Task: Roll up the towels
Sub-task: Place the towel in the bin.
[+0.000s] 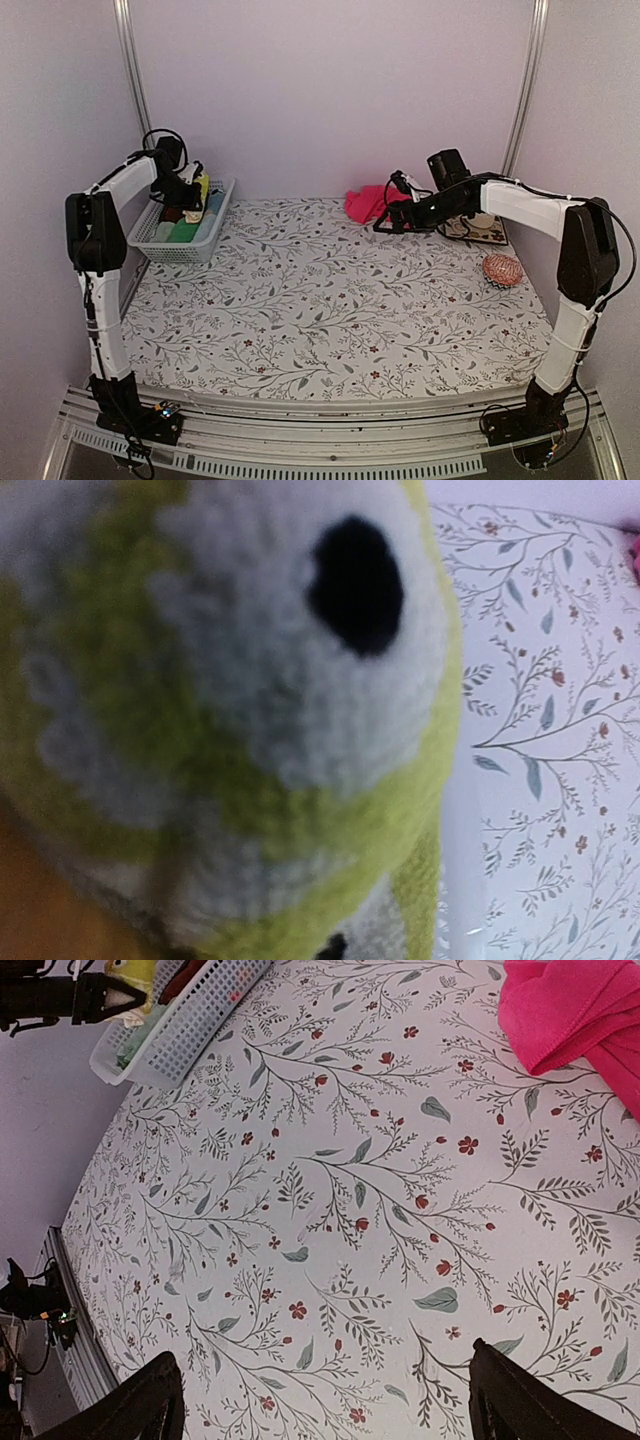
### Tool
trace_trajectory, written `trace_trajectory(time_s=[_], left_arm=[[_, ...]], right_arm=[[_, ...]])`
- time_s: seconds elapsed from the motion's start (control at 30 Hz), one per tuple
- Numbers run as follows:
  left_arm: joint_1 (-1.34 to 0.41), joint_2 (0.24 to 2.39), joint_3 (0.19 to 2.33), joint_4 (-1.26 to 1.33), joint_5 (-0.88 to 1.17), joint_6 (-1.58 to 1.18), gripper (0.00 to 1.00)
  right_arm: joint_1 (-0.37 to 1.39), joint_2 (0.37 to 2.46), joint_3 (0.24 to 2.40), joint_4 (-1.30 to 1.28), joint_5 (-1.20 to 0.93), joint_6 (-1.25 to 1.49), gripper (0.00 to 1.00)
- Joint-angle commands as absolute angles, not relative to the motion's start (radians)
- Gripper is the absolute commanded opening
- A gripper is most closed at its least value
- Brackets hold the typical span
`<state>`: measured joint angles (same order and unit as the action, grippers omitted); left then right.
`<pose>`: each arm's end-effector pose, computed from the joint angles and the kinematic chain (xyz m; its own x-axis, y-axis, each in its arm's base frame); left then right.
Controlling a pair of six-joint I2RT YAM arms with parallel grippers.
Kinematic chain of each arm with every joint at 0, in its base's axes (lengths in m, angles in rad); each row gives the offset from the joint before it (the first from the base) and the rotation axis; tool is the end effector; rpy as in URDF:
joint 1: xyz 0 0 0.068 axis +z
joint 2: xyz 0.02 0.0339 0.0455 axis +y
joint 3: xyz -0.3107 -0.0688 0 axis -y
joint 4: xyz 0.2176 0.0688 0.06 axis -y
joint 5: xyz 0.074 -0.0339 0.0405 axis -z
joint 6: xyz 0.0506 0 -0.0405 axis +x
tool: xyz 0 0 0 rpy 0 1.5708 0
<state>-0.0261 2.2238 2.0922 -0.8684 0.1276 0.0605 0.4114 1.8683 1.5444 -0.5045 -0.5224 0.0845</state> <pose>0.4991 -0.0195 0.2867 -0.8339 0.0818 -0.5458 0.1453 0.9866 -0.0742 0.3713 0.1895 0.3113 -0.7283 -0.2380 -0.6426 -0.5964 0.6819 0.4234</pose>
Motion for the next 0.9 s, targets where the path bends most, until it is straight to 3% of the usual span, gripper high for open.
trace_trajectory(time_s=[0.0, 0.2, 0.53, 0.77, 0.87], left_arm=[[0.057, 2.262, 2.151, -0.948, 0.012, 0.134, 0.06], [0.13, 2.287, 2.159, -0.973, -0.112, 0.185, 0.05], [0.146, 2.326, 2.133, -1.014, -0.136, 0.218, 0.06], [0.148, 2.343, 2.12, -1.021, -0.121, 0.222, 0.21], [0.146, 2.337, 2.124, -1.036, -0.104, 0.214, 0.22]], right_arm=[[0.406, 1.836, 1.543, -0.548, -0.51, 0.059, 0.99], [0.406, 1.846, 1.532, -0.57, -0.51, 0.048, 0.99], [0.407, 1.852, 1.514, -0.571, -0.526, 0.052, 0.99], [0.411, 1.875, 1.538, -0.586, -0.539, 0.052, 0.99], [0.417, 1.883, 1.557, -0.596, -0.534, 0.048, 0.99]])
